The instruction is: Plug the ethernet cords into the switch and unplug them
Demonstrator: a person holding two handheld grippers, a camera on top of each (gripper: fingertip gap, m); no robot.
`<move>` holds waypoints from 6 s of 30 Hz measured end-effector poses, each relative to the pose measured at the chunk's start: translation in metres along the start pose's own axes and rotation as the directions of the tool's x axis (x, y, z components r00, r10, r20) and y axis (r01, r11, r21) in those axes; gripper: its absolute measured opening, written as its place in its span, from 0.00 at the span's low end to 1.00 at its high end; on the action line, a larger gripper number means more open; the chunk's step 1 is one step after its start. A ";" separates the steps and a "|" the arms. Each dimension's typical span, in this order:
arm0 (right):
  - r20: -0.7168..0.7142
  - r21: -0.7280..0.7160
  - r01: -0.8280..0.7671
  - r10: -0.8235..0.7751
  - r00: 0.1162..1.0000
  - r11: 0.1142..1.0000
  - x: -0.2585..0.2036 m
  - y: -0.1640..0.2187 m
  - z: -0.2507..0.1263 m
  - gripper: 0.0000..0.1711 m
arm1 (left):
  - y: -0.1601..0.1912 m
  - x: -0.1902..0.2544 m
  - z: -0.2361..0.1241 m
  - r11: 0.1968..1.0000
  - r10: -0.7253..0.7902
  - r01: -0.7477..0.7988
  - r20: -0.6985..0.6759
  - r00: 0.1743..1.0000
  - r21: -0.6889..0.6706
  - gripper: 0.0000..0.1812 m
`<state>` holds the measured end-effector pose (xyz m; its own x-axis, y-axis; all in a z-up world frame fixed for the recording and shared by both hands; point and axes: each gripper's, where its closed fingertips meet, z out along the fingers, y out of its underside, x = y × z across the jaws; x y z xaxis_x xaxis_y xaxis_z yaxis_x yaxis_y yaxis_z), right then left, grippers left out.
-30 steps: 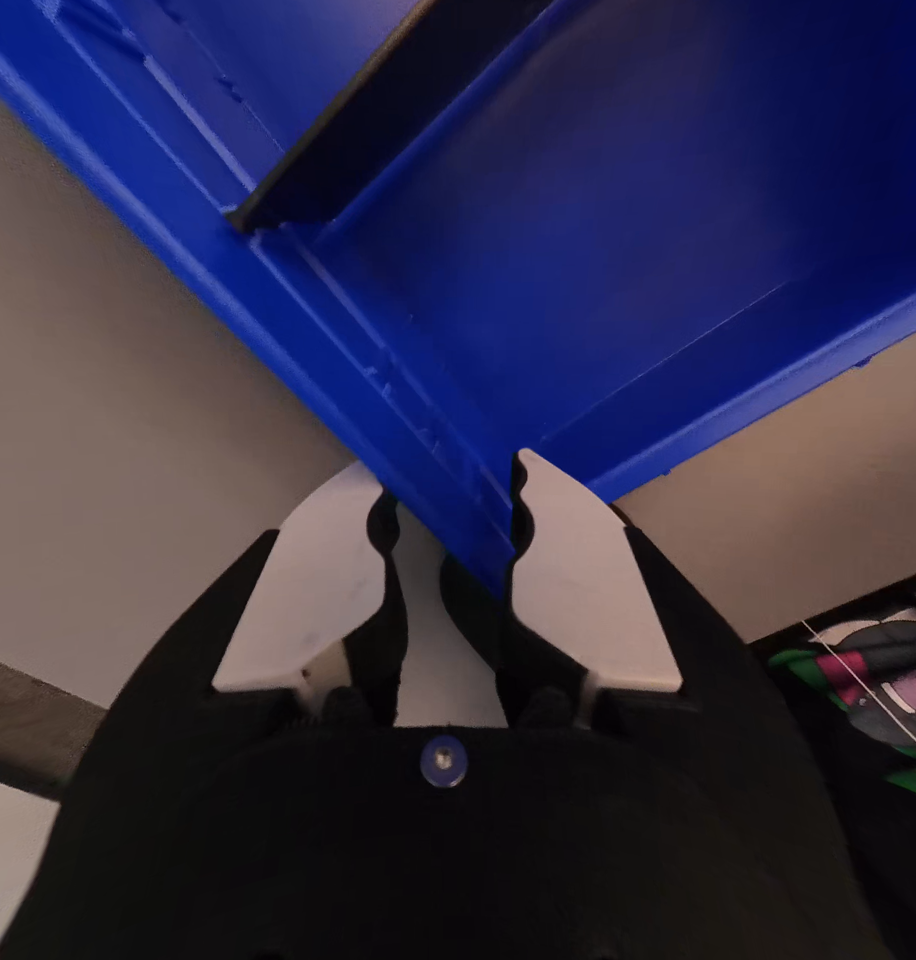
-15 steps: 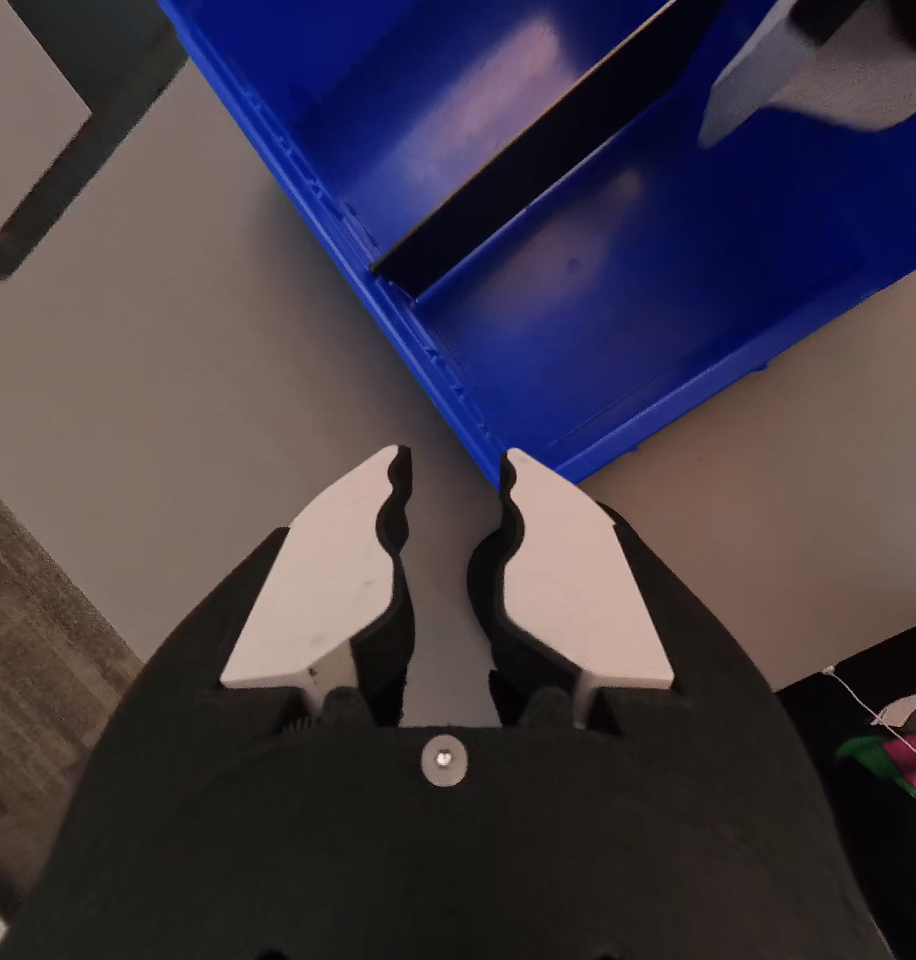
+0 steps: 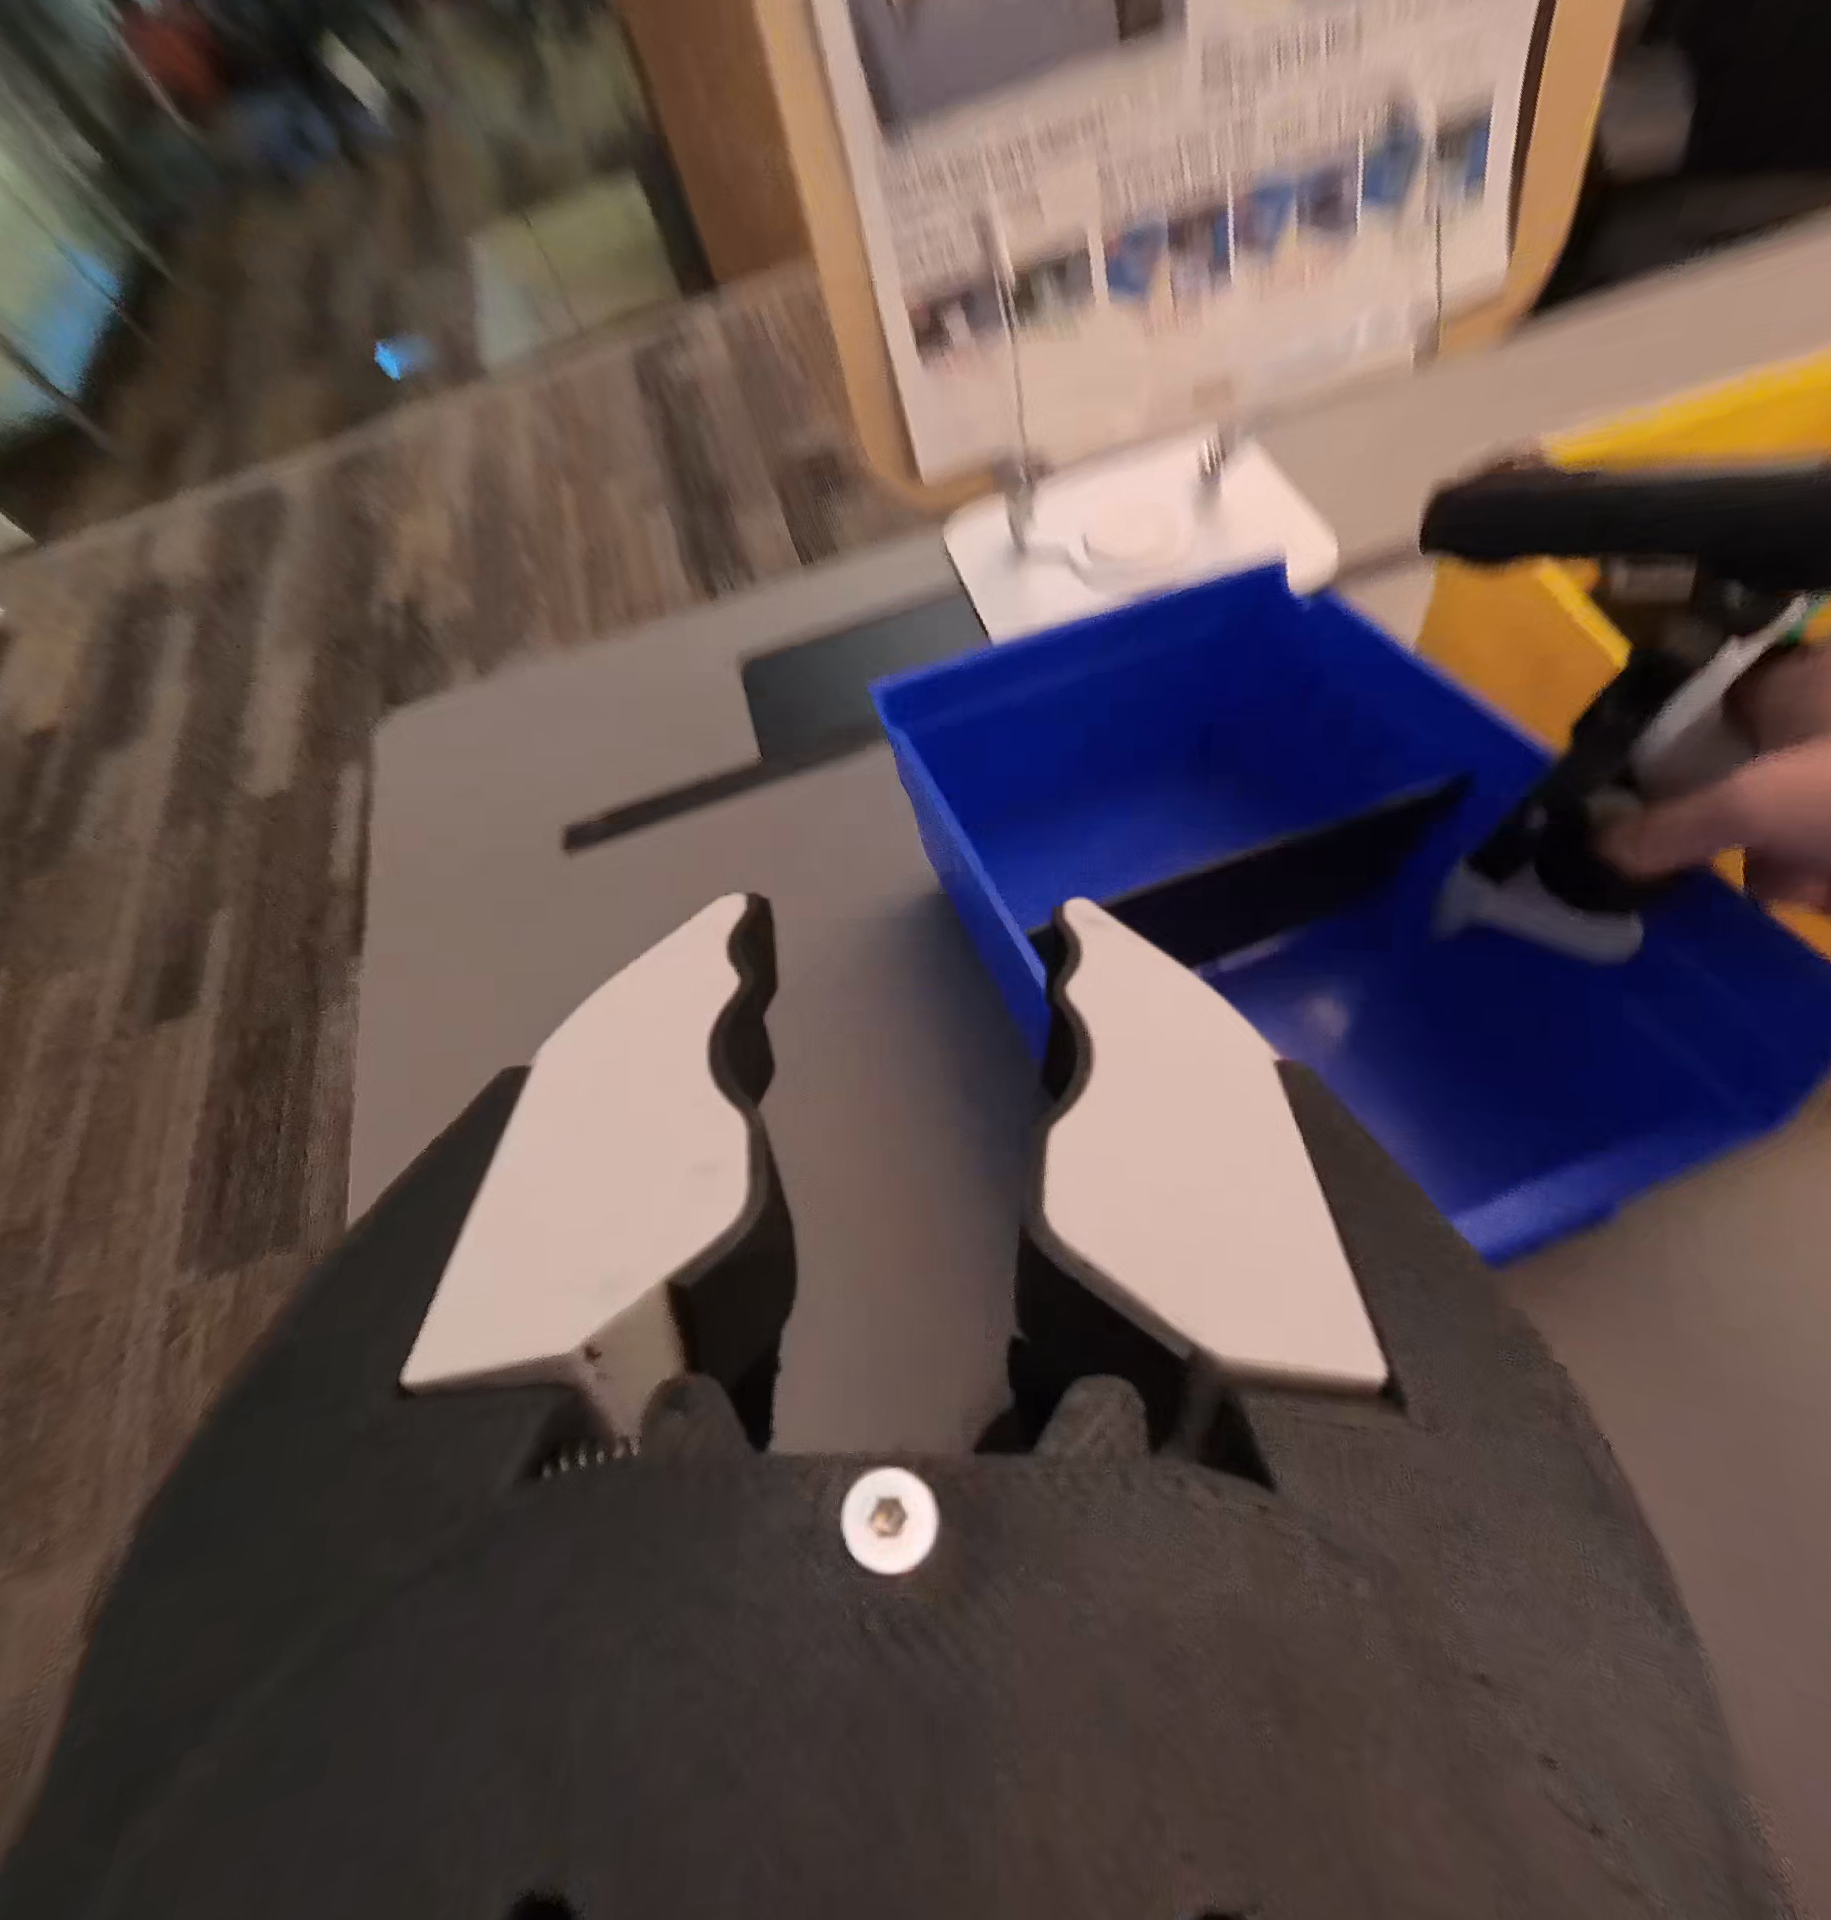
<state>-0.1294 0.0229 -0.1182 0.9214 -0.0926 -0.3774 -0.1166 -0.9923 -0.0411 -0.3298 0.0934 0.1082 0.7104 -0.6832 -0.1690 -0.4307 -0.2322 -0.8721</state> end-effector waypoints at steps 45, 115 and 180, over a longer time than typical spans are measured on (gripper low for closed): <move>-0.003 0.367 -0.468 0.504 0.864 0.804 0.365 0.242 -0.164 0.07 | 0.111 0.133 0.163 0.759 0.062 -0.316 -0.420 0.905 -0.569 0.06; -0.648 0.286 0.073 0.136 0.749 0.956 0.416 0.194 -0.228 0.33 | 0.092 -0.158 0.043 0.912 -0.379 0.396 0.151 0.913 -0.108 0.17; -0.563 0.825 0.548 -0.300 0.770 -0.143 0.115 0.038 -0.333 0.30 | 0.068 -0.082 0.219 -0.159 0.813 -0.934 -0.578 0.061 -0.321 0.15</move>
<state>0.0958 -0.0533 0.1452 0.9532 0.1800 0.2428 0.2155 0.1584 -0.9636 -0.2959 0.2853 -0.0381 -0.6294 -0.6307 -0.4540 -0.7736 0.4528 0.4433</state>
